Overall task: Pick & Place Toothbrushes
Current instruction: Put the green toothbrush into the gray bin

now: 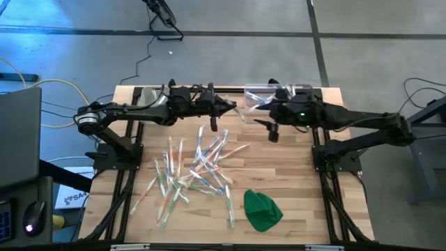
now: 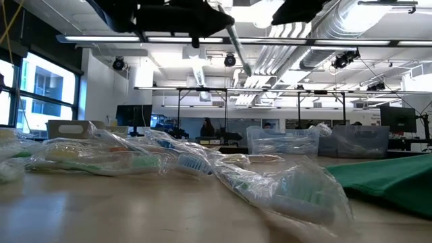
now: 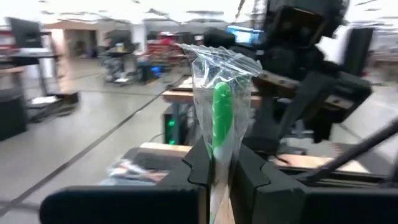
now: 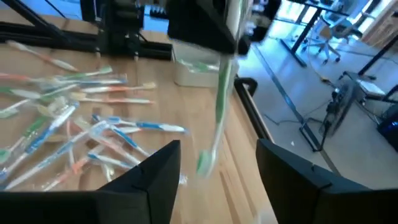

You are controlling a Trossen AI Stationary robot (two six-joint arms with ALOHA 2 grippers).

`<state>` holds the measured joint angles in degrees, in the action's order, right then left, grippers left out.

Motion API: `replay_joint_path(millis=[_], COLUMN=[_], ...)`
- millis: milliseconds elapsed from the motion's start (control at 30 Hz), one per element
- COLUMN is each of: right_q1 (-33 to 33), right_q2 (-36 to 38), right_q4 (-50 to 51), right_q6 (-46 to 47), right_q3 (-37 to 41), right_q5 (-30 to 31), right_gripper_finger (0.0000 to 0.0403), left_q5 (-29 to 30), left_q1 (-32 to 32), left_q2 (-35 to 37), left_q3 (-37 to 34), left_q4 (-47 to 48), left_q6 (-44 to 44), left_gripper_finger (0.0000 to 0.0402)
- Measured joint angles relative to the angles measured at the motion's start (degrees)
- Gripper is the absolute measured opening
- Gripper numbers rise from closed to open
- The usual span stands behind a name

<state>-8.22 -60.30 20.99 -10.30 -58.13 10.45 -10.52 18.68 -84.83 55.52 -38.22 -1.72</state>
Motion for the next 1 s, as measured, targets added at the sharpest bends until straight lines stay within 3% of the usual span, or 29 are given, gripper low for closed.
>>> replay_joint_path(millis=[267,533,1000], right_q1=[-2.8,-6.4,-8.8], right_q2=[3.3,2.8,1.7], right_q4=[10.0,19.3,19.1], right_q6=[6.1,10.6,10.5], right_q3=[0.0,0.0,0.0], right_q5=[4.6,8.9,7.2], right_gripper_finger=[0.0183,0.0139,0.0053], left_q5=[6.7,11.4,17.1], left_q1=[5.3,10.4,17.9], left_q2=[8.4,15.6,22.8], left_q3=[0.0,0.0,0.0], left_q4=[16.6,34.1,47.1], left_q6=[1.5,-0.1,-2.2], left_gripper_finger=[0.0018,0.0018,0.0018])
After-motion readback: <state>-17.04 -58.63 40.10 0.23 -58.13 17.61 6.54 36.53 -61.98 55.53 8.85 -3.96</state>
